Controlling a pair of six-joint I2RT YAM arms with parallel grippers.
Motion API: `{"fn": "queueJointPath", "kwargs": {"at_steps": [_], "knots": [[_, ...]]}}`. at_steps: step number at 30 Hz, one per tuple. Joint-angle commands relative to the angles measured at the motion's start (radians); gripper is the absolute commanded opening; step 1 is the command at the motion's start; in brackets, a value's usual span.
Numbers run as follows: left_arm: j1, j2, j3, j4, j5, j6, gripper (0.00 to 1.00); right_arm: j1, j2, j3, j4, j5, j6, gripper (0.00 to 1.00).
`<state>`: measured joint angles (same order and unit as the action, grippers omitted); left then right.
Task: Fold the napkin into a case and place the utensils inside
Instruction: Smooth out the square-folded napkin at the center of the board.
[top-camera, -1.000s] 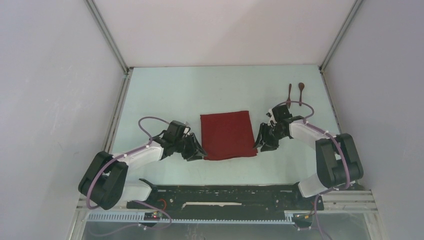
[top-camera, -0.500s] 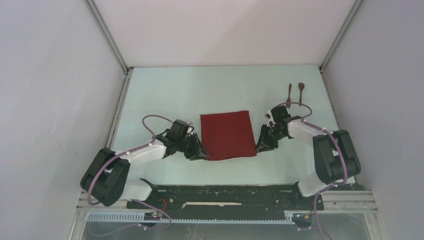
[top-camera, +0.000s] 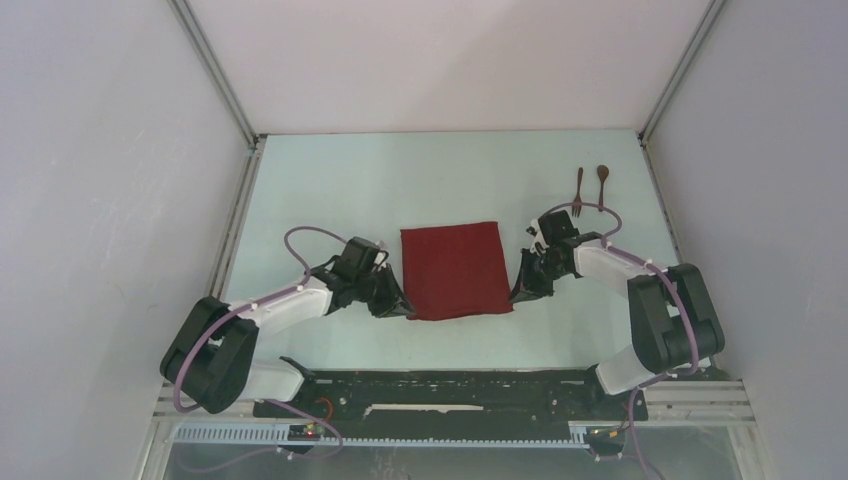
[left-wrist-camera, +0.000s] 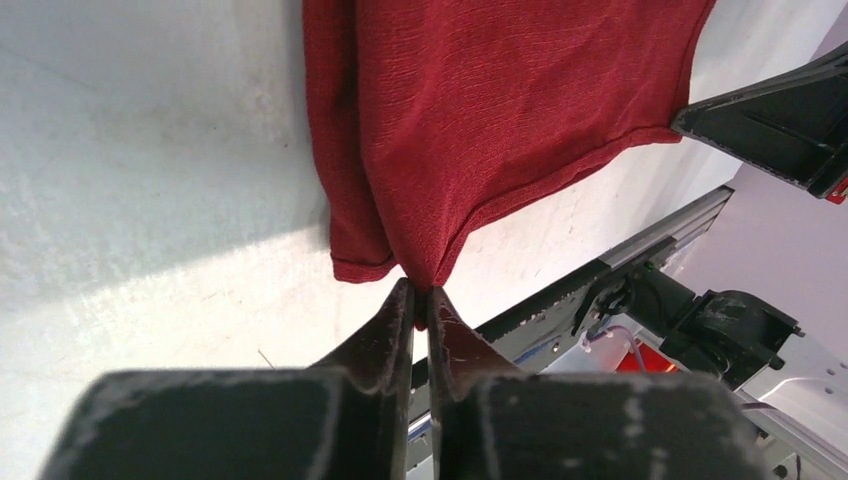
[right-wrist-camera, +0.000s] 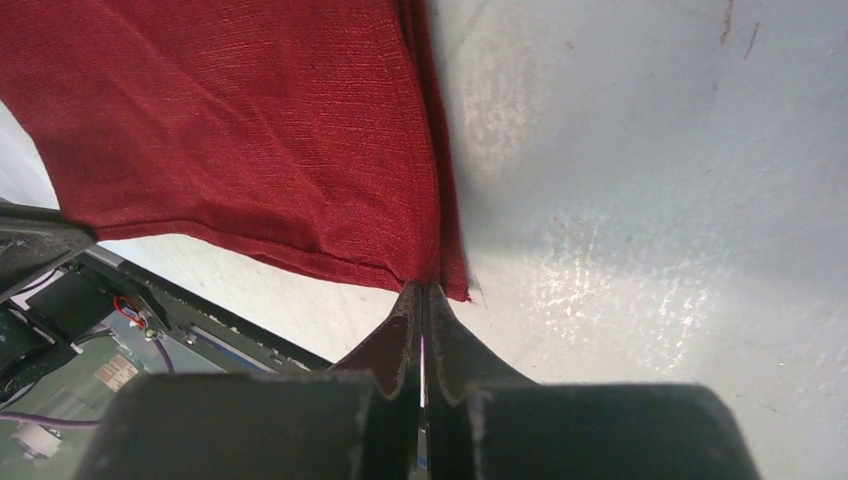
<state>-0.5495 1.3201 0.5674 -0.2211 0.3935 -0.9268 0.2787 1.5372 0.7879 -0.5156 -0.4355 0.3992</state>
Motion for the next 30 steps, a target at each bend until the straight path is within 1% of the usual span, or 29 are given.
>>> {"fn": "queueJointPath", "kwargs": {"at_steps": [1, 3, 13, 20, 25, 30], "knots": [[0.007, -0.006, 0.053, -0.006, -0.017, 0.042, 0.02, 0.008, -0.048, -0.001, -0.003, -0.004, -0.005, 0.00], [0.010, -0.011, 0.052, -0.009, -0.027, 0.043, 0.00, 0.007, -0.048, -0.001, -0.004, -0.002, -0.005, 0.00], [0.039, -0.024, -0.006, -0.009, -0.050, 0.059, 0.00, 0.012, -0.055, -0.017, 0.001, -0.009, 0.001, 0.00], [0.042, 0.016, -0.026, 0.045, -0.029, 0.055, 0.00, 0.015, -0.034, -0.016, 0.015, -0.014, 0.002, 0.00], [0.045, 0.020, -0.042, 0.039, -0.048, 0.070, 0.00, 0.028, -0.035, -0.018, 0.018, -0.020, 0.005, 0.00], [0.046, 0.015, -0.066, 0.036, -0.062, 0.077, 0.00, 0.036, -0.050, -0.018, 0.010, -0.020, 0.008, 0.03]]}}
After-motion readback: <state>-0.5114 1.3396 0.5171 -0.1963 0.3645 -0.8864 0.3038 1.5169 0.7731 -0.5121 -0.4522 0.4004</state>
